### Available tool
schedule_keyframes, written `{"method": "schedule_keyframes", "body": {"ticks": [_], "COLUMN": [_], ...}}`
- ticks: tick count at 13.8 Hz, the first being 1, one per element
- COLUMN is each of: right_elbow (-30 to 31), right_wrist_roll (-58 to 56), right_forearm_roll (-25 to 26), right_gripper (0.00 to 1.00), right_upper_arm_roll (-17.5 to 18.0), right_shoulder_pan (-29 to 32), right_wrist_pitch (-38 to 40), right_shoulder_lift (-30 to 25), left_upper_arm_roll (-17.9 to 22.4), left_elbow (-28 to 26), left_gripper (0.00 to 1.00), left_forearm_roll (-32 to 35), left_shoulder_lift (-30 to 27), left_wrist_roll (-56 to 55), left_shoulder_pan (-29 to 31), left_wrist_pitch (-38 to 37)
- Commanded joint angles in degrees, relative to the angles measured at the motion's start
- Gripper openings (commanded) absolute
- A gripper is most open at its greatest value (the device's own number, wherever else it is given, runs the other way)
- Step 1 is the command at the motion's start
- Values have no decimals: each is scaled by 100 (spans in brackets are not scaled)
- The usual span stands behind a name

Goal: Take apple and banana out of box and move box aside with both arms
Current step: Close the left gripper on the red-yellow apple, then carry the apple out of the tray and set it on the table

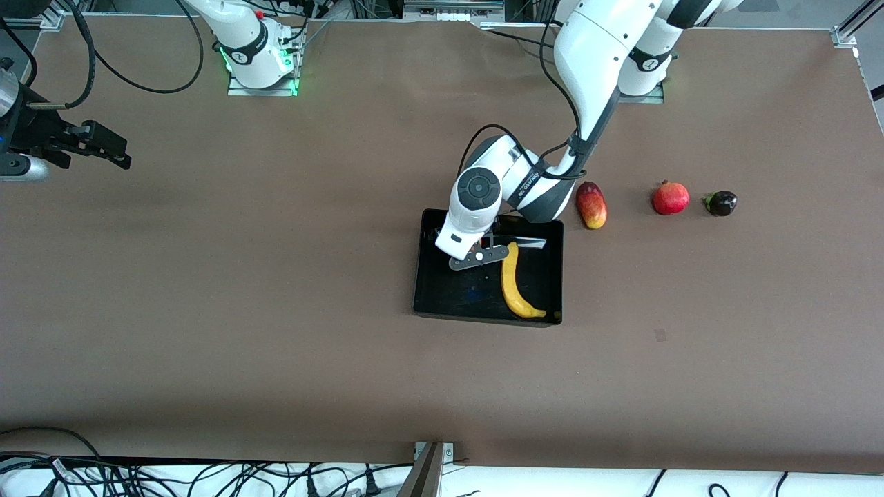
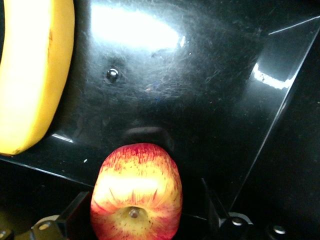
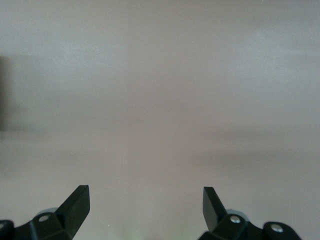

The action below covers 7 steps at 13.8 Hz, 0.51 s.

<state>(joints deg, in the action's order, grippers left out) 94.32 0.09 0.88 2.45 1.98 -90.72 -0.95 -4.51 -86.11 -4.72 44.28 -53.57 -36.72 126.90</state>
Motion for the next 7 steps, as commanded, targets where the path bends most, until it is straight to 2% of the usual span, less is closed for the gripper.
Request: {"method": "schedule_keyframes", "body": {"ticks": [1,2,3,4,7], "right_elbow": [-116,-116,-116,-116,-107], "right_wrist_roll": [52,52,52,52,52], "right_forearm_roll": [-9,-9,-9,-9,-9], "right_gripper": [100,100,100,100,100], "right_upper_arm_roll": [19,19,19,19,19], "right_shoulder_pan": [-31,-31,-31,-31,-31], "right_wrist_pitch": [90,81,90,98,116], "right_shoulder_lift": [42,42,42,42,33], "left_upper_arm_roll": [3,3,3,3,3], "left_elbow": [-187,-187,-187,-187,-178], "left_gripper": [79,48,13,0,0], "left_forearm_roll": [-82,-82,-73,-73,-73], "left_shoulder_lift": [-42,-33,-33,-16,-33], "left_wrist_roll": [-119,-197,-224,-172,-206], "left_shoulder_pan": [-10,-10,-10,-10,-2], "left_wrist_pitch": [169,169,169,169,151]}}
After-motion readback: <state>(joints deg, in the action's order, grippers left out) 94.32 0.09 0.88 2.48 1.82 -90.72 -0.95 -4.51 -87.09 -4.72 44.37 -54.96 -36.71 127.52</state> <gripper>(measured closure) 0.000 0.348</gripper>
